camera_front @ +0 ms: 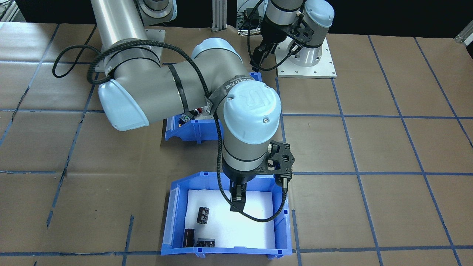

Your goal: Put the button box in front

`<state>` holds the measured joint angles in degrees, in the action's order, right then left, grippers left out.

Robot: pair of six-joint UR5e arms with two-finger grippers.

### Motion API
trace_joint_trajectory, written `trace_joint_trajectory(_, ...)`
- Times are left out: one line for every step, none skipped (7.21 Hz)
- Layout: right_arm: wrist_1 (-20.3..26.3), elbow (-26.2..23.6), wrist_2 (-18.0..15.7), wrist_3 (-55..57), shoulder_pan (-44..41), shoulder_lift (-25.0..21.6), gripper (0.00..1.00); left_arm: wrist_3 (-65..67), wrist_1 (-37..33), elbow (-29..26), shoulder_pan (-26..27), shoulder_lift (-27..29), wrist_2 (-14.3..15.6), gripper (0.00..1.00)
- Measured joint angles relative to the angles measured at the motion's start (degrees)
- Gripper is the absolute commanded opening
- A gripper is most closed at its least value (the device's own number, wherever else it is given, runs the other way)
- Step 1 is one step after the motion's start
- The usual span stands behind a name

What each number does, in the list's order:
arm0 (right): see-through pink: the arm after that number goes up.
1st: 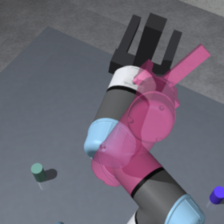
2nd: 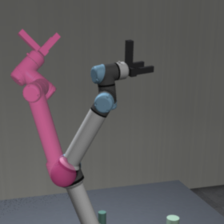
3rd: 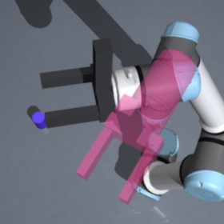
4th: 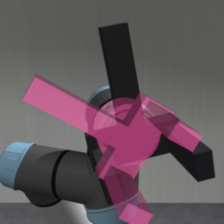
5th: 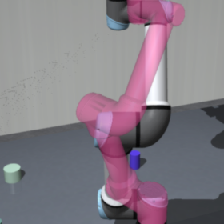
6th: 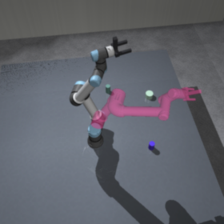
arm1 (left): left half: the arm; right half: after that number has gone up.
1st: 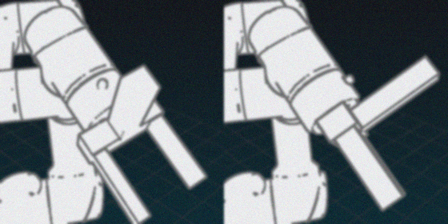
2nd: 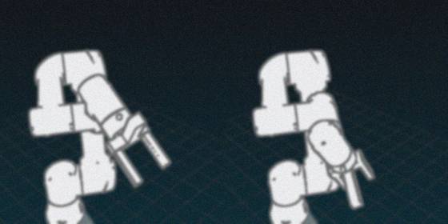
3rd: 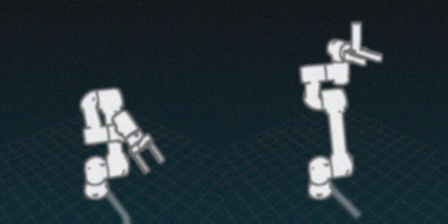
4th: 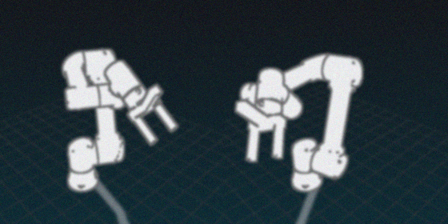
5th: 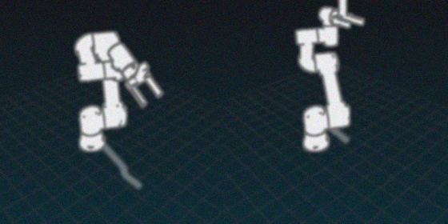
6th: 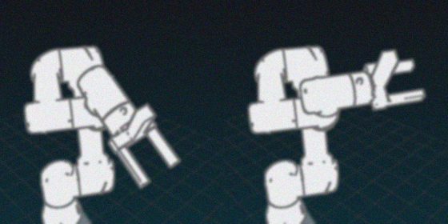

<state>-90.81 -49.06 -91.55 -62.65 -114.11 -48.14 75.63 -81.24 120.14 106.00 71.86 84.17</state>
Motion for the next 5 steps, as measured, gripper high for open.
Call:
trace_joint_trajectory(0.15,-1.8,0.04,-0.14,-0.89,0.0,1.0,10.41,6.73,3.38,3.41,0.3,0.04,0.99)
trace_joint_trajectory(-0.23,-4.41,0.15,0.13,-1.23,-0.2,1.0,19.39,12.5,6.0,6.47,1.09,0.2,0.99)
trace_joint_trajectory(-1.13,-6.75,0.2,1.19,-1.43,-0.24,1.0,27.39,15.93,7.43,8.87,2.61,0.2,0.99)
trace_joint_trajectory(-2.51,-8.19,0.22,2.32,-1.68,0.11,0.99,33.07,17.46,7.95,10.37,4.75,0.11,0.99)
trace_joint_trajectory(-4.84,-9.03,0.22,3.08,-2.18,1.02,0.89,37.26,18.06,7.92,11.0,6.86,0.16,0.99)
